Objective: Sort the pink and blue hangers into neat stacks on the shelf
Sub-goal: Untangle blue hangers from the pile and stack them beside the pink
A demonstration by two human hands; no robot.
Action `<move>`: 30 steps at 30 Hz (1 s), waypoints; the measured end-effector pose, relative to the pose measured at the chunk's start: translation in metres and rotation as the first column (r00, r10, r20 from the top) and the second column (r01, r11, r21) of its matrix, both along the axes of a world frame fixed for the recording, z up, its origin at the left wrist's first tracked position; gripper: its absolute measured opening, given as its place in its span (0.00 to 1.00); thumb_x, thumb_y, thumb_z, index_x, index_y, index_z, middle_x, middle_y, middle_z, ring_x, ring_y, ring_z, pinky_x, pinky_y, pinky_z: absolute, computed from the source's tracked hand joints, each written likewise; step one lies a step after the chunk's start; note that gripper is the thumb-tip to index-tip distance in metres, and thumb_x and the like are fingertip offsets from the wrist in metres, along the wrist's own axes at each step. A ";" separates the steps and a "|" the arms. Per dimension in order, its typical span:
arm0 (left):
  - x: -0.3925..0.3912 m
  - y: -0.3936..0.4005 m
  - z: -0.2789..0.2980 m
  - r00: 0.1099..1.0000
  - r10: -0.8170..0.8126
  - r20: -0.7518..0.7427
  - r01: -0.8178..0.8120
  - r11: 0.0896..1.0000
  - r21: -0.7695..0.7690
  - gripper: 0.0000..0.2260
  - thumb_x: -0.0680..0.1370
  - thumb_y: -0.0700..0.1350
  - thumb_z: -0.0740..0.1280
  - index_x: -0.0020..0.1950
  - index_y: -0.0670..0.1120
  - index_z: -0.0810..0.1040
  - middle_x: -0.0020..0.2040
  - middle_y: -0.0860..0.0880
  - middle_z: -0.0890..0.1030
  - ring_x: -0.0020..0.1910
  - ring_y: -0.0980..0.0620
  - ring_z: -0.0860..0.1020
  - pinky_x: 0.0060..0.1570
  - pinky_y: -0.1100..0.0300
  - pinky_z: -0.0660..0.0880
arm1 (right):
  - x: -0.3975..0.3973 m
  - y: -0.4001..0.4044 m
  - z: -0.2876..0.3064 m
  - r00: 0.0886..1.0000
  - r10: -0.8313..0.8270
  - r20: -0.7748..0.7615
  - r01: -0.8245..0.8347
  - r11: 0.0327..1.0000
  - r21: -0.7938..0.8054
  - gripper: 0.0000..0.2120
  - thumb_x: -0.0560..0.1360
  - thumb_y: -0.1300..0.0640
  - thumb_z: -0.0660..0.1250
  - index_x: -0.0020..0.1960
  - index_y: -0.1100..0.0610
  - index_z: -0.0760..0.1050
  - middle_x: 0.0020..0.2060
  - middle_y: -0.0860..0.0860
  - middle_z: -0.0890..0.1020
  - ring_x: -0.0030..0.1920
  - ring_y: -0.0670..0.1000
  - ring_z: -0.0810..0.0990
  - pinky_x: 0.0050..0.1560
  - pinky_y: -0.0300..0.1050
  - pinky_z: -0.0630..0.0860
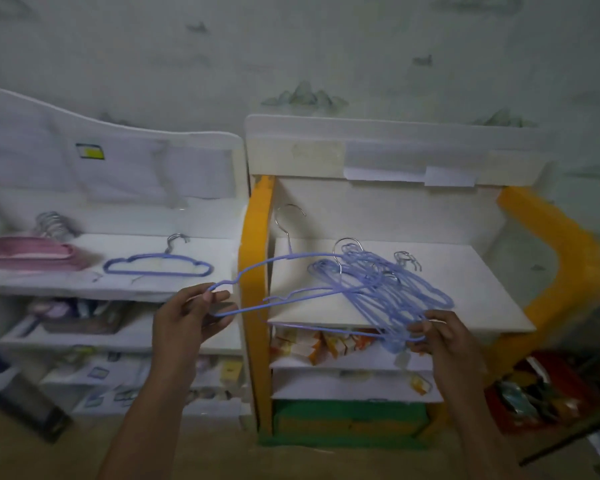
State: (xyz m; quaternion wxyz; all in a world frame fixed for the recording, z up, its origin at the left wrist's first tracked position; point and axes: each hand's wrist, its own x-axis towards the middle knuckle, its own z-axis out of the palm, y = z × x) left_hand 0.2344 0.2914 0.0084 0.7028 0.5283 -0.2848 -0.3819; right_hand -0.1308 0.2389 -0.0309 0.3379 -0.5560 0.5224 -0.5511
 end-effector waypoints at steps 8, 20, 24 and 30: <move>0.099 0.090 0.006 0.973 0.229 0.007 -0.229 0.973 -0.002 0.08 0.81 0.37 0.63 0.57 0.35 0.78 0.48 0.40 0.84 0.42 0.45 0.85 0.40 0.57 0.82 | 0.119 0.023 0.016 0.980 0.197 -0.001 -0.197 0.980 0.016 0.06 0.79 0.57 0.63 0.48 0.48 0.77 0.42 0.53 0.86 0.37 0.56 0.85 0.37 0.50 0.82; 0.202 0.140 0.003 0.874 0.485 0.015 -0.485 0.873 0.043 0.08 0.81 0.39 0.63 0.57 0.38 0.78 0.51 0.40 0.84 0.48 0.44 0.84 0.42 0.58 0.82 | 0.279 -0.001 0.023 0.920 0.392 -0.017 -0.389 0.917 0.086 0.06 0.80 0.63 0.62 0.49 0.54 0.77 0.43 0.55 0.83 0.33 0.53 0.84 0.38 0.46 0.81; 0.232 0.125 -0.002 0.855 0.516 0.046 -0.518 0.854 0.047 0.09 0.82 0.40 0.63 0.59 0.38 0.78 0.51 0.41 0.84 0.49 0.44 0.84 0.45 0.55 0.83 | 0.323 -0.031 0.014 0.906 0.422 0.032 -0.423 0.898 0.124 0.03 0.79 0.63 0.64 0.52 0.59 0.75 0.46 0.58 0.82 0.34 0.54 0.85 0.46 0.60 0.81; 0.278 0.080 0.003 0.847 0.526 0.075 -0.530 0.846 0.057 0.10 0.82 0.40 0.62 0.60 0.38 0.78 0.51 0.41 0.84 0.47 0.45 0.84 0.44 0.56 0.83 | 0.380 -0.088 0.004 0.908 0.411 0.081 -0.419 0.893 0.168 0.03 0.80 0.62 0.63 0.51 0.56 0.74 0.47 0.56 0.81 0.37 0.57 0.85 0.48 0.64 0.81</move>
